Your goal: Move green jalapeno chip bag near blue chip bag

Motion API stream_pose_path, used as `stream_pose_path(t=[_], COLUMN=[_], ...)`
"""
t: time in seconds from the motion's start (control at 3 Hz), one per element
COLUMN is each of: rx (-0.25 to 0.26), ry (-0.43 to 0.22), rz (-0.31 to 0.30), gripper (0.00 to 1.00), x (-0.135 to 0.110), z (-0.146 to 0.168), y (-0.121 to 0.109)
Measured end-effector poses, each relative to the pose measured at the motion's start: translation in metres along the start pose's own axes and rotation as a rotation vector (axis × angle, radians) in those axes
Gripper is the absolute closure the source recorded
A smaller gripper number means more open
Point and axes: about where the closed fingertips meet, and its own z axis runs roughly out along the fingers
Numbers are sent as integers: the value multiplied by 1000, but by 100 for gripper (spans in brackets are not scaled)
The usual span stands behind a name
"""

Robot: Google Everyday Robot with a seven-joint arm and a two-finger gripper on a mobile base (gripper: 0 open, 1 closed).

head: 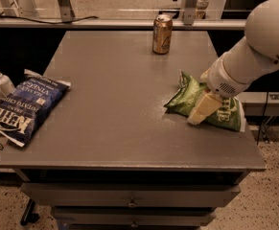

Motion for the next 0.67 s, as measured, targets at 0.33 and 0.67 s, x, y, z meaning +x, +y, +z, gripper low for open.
stream_pose_path(t=[0.33, 0.67], rx=[-7, -9], ry=[-3, -18], rz=[18, 25], gripper=[42, 64], x=[-7, -19], z=[6, 0], y=[-6, -12])
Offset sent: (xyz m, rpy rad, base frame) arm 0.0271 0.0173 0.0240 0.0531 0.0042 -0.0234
